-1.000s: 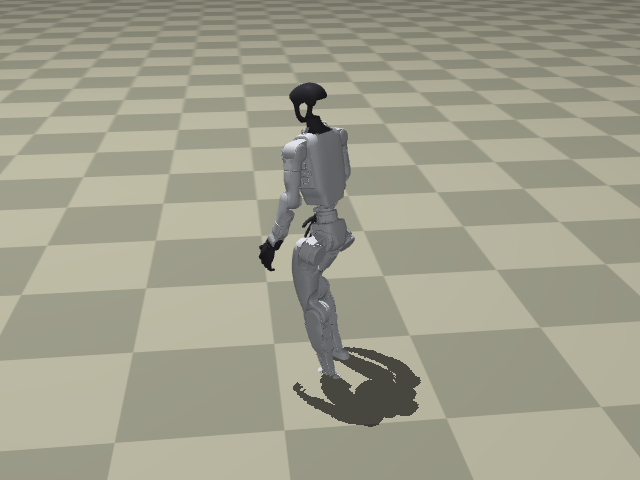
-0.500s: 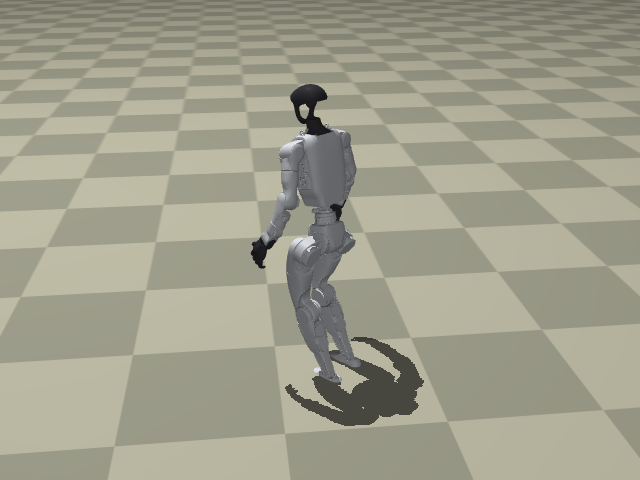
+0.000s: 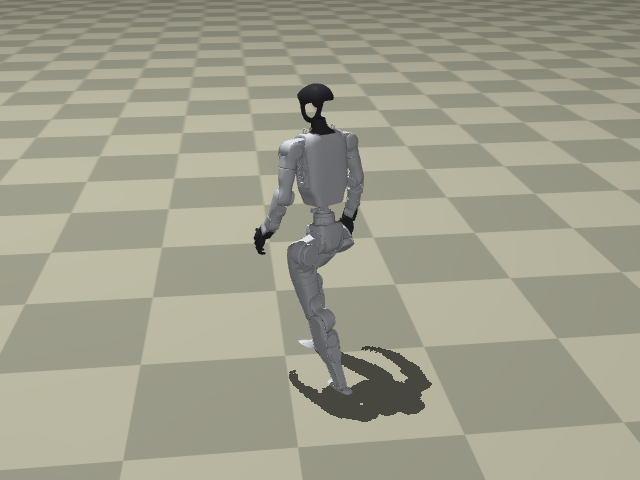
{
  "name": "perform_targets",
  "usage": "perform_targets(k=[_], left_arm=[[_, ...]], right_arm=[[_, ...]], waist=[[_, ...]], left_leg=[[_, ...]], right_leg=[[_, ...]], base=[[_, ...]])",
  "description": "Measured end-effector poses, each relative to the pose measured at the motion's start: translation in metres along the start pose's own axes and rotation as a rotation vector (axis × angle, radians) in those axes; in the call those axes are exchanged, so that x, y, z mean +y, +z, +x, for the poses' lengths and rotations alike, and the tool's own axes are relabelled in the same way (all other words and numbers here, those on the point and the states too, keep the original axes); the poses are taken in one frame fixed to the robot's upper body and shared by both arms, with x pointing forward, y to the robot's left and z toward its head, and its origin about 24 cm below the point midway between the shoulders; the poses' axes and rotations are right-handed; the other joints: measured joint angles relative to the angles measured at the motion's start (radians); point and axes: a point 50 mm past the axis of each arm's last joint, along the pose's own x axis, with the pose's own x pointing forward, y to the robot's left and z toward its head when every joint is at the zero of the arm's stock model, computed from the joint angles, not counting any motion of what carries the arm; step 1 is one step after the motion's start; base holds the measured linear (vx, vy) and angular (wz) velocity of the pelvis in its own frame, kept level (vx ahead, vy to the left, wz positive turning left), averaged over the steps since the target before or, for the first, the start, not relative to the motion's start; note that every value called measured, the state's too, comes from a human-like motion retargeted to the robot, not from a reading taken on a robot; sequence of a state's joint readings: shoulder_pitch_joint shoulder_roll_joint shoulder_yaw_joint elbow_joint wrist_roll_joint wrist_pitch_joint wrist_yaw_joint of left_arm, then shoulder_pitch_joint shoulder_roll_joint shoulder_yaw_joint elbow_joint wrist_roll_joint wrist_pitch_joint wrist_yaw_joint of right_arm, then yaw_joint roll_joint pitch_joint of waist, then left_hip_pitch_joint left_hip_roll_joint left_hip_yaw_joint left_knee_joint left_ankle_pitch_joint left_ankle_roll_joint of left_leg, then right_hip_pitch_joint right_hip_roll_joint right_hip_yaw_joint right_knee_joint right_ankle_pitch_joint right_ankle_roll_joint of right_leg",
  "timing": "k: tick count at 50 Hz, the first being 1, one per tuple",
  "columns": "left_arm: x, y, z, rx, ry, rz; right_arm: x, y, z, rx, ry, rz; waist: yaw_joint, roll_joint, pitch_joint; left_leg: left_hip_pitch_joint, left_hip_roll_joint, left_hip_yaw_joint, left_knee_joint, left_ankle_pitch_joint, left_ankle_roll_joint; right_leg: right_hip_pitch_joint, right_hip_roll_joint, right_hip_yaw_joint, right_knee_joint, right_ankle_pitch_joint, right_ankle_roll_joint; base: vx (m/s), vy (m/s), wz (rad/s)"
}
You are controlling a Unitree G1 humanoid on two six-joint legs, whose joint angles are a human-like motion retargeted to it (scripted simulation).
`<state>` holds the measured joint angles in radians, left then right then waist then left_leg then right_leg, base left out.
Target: Walk
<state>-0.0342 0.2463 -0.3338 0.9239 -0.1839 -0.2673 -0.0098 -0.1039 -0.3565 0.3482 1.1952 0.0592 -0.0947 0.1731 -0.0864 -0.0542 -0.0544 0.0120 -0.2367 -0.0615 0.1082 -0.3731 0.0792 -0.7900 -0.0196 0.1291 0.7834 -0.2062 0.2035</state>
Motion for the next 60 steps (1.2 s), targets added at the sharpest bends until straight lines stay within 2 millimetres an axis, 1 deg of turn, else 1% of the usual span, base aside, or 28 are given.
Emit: perform_targets(k=[3,5,7,8,9,11,13,15,17,20,25,27,30,34,36,37,38,40,42,43,45,46,48,50,52,55,58,60], left_arm=[[-0.006,-0.029,-0.013,0.104,-0.023,0.001],[-0.004,-0.046,-0.022,0.162,-0.02,0.0],[0.0,-0.055,-0.029,0.186,-0.006,0.006],[0.003,-0.054,-0.03,0.181,0.003,0.01],[0.004,-0.055,-0.032,0.175,0.011,0.013],[0.01,-0.049,-0.032,0.141,0.031,0.025],[0.013,-0.04,-0.031,0.092,0.046,0.032],[0.019,-0.023,-0.028,0.013,0.061,0.042],[0.018,-0.014,-0.028,-0.045,0.062,0.034],[0.019,0.005,-0.028,-0.14,0.063,0.029],[0.016,0.017,-0.029,-0.204,0.055,0.026],[0.013,0.016,-0.029,-0.199,0.045,0.034],[0.012,0.009,-0.027,-0.155,0.038,0.061],[0.011,-0.011,-0.024,-0.032,0.027,0.113],[0.009,-0.021,-0.023,0.031,0.014,0.133],[0.009,-0.025,-0.022,0.055,0.005,0.144],[0.009,-0.026,-0.019,0.072,-0.004,0.157],[0.006,-0.027,-0.018,0.088,-0.022,0.177],[0.009,-0.017,-0.011,0.064,-0.024,0.2],[0.008,-0.014,-0.01,0.051,-0.023,0.207],[0.014,0.005,-0.001,-0.006,0.003,0.216],[0.013,0.01,0.0,-0.029,0.013,0.214],[0.017,0.029,0.006,-0.099,0.051,0.204],[0.016,0.043,0.009,-0.16,0.074,0.188],[0.019,0.066,0.013,-0.248,0.107,0.172],[0.016,0.086,0.013,-0.341,0.113,0.168],[0.012,0.096,0.013,-0.393,0.093,0.191],[0.007,0.097,0.012,-0.409,0.074,0.199]], right_arm=[[0.005,-0.002,0.001,0.0,-0.016,-0.012],[0.007,0.003,0.002,-0.022,-0.035,-0.036],[0.006,0.015,0.003,-0.071,-0.062,-0.069],[0.001,0.025,0.003,-0.106,-0.085,-0.091],[-0.002,0.033,0.003,-0.137,-0.104,-0.112],[-0.011,0.051,0.002,-0.206,-0.145,-0.148],[-0.017,0.069,0.0,-0.269,-0.178,-0.183],[-0.025,0.091,-0.004,-0.342,-0.216,-0.211],[-0.024,0.104,-0.006,-0.394,-0.225,-0.235],[-0.025,0.126,-0.01,-0.471,-0.248,-0.261],[-0.015,0.134,-0.009,-0.497,-0.235,-0.324],[-0.006,0.125,-0.006,-0.466,-0.205,-0.345],[0.006,0.103,0.0,-0.383,-0.155,-0.379],[0.027,0.054,0.007,-0.203,-0.044,-0.387],[0.037,0.024,0.007,-0.1,0.019,-0.378],[0.042,0.011,0.006,-0.051,0.05,-0.371],[0.045,-0.001,0.004,-0.01,0.08,-0.361],[0.053,-0.024,0.0,0.063,0.125,-0.342],[0.054,-0.033,-0.003,0.094,0.144,-0.321],[0.055,-0.038,-0.005,0.106,0.147,-0.312],[0.049,-0.037,-0.005,0.097,0.122,-0.294],[0.05,-0.04,-0.006,0.096,0.112,-0.284],[0.042,-0.036,-0.006,0.071,0.068,-0.27],[0.04,-0.037,-0.007,0.058,0.036,-0.255],[0.031,-0.029,-0.007,0.028,-0.019,-0.248],[0.026,-0.028,-0.008,0.017,-0.066,-0.23],[0.025,-0.03,-0.008,0.02,-0.089,-0.217],[0.029,-0.034,-0.009,0.03,-0.085,-0.216]], waist=[[0.025,0.008,0.003],[0.042,0.032,0.02],[0.071,0.105,0.039],[0.101,0.189,0.043],[0.124,0.225,0.047],[0.155,0.241,0.056],[0.188,0.252,0.062],[0.204,0.226,0.072],[0.228,0.233,0.074],[0.231,0.194,0.086],[0.211,0.144,0.052],[0.203,0.158,0.045],[0.186,0.148,0.026],[0.161,0.098,0.021],[0.141,0.057,0.024],[0.128,0.019,0.024],[0.11,-0.048,0.021],[0.072,-0.104,0.023],[0.037,-0.156,0.013],[0.018,-0.167,0.015],[0.0,-0.159,0.02],[-0.015,-0.165,0.024],[-0.028,-0.137,0.035],[-0.048,-0.142,0.043],[-0.042,-0.085,0.055],[-0.037,-0.046,0.06],[-0.015,0.003,0.045],[-0.007,-0.001,0.044]], left_leg=[[-0.062,0.021,-0.002,0.28,-0.085,-0.021],[-0.15,0.067,0.016,0.592,-0.132,-0.053],[-0.268,0.186,0.018,0.945,-0.121,-0.098],[-0.341,0.301,-0.007,1.115,-0.102,-0.129],[-0.389,0.362,-0.013,1.232,-0.073,-0.138],[-0.477,0.417,-0.017,1.379,-0.019,-0.121],[-0.559,0.462,-0.02,1.474,-0.033,-0.083],[-0.639,0.448,-0.011,1.481,-0.058,-0.041],[-0.69,0.455,-0.004,1.442,-0.115,-0.023],[-0.726,0.387,0.031,1.247,-0.151,-0.018],[-0.719,0.261,0.056,0.771,-0.156,-0.052],[-0.727,0.251,0.035,0.713,-0.181,-0.06],[-0.696,0.223,0.034,0.661,-0.175,-0.051],[-0.622,0.166,0.053,0.698,-0.141,-0.017],[-0.58,0.117,0.071,0.711,-0.143,0.005],[-0.551,0.073,0.087,0.685,-0.135,0.019],[-0.506,-0.004,0.114,0.603,-0.106,0.037],[-0.468,-0.077,0.131,0.587,-0.121,0.064],[-0.39,-0.143,0.132,0.452,-0.091,0.086],[-0.372,-0.159,0.133,0.461,-0.111,0.094],[-0.277,-0.158,0.115,0.341,-0.095,0.1],[-0.259,-0.167,0.118,0.353,-0.111,0.1],[-0.179,-0.144,0.107,0.277,-0.11,0.095],[-0.138,-0.151,0.112,0.279,-0.128,0.088],[-0.054,-0.097,0.1,0.17,-0.114,0.076],[0.022,-0.055,0.094,0.102,-0.112,0.063],[0.055,0.006,0.097,0.078,-0.131,0.057],[0.065,0.006,0.099,0.122,-0.159,0.057]], right_leg=[[0.076,0.013,-0.025,0.017,-0.021,-0.022],[0.138,0.043,-0.062,0.032,-0.05,-0.043],[0.201,0.129,-0.127,0.005,-0.079,-0.085],[0.254,0.224,-0.175,-0.094,-0.05,-0.117],[0.28,0.269,-0.195,-0.119,-0.059,-0.138],[0.343,0.298,-0.202,-0.178,-0.081,-0.166],[0.394,0.319,-0.205,-0.205,-0.107,-0.181],[0.484,0.298,-0.193,-0.309,-0.104,-0.18],[0.524,0.308,-0.196,-0.301,-0.133,-0.177],[0.66,0.264,-0.186,-0.43,-0.125,-0.156],[0.791,0.189,-0.209,-0.587,-0.106,-0.135],[0.803,0.197,-0.222,-0.556,-0.126,-0.143],[0.809,0.175,-0.229,-0.49,-0.176,-0.148],[0.792,0.108,-0.224,-0.258,-0.246,-0.122],[0.758,0.051,-0.219,-0.075,-0.251,-0.09],[0.726,0.0,-0.21,0.039,-0.242,-0.066],[0.674,-0.088,-0.189,0.182,-0.225,-0.031],[0.611,-0.172,-0.175,0.401,-0.111,0.017],[0.504,-0.253,-0.136,0.587,-0.007,0.039],[0.474,-0.282,-0.133,0.661,0.001,0.032],[0.378,-0.312,-0.124,0.751,-0.014,-0.009],[0.345,-0.339,-0.123,0.777,-0.055,-0.027],[0.264,-0.342,-0.135,0.769,-0.116,-0.066],[0.2,-0.368,-0.138,0.72,-0.186,-0.084],[0.155,-0.309,-0.177,0.578,-0.211,-0.091],[0.125,-0.239,-0.202,0.325,-0.215,-0.061],[0.136,-0.129,-0.203,0.021,-0.175,-0.024],[0.131,-0.109,-0.18,-0.033,-0.18,-0.014]], base=[[0.33,-0.13,-0.12],[0.25,-0.1,-0.07],[0.17,-0.09,-0.36],[0.15,-0.08,-0.65],[0.15,-0.08,-0.6],[0.15,-0.07,-0.07],[0.11,-0.06,0.03],[0.09,-0.05,0.12],[0.06,-0.01,-0.07],[0.05,0.01,0.06],[0.0,0.0,0.0],[0.0,0.0,0.0],[0.03,0.03,-0.07],[0.05,0.06,-0.06],[0.02,0.07,0.11],[0.0,0.07,0.32],[-0.01,0.07,0.41],[-0.02,0.06,0.37],[-0.01,0.06,0.2],[0.01,0.06,0.02],[0.02,0.07,-0.22],[0.02,0.05,-0.23],[0.03,0.03,-0.35],[0.04,0.0,-0.32],[0.08,-0.01,-0.49],[0.07,-0.04,-0.35],[0.05,-0.05,-0.37],[0.0,-0.07,-0.27]])
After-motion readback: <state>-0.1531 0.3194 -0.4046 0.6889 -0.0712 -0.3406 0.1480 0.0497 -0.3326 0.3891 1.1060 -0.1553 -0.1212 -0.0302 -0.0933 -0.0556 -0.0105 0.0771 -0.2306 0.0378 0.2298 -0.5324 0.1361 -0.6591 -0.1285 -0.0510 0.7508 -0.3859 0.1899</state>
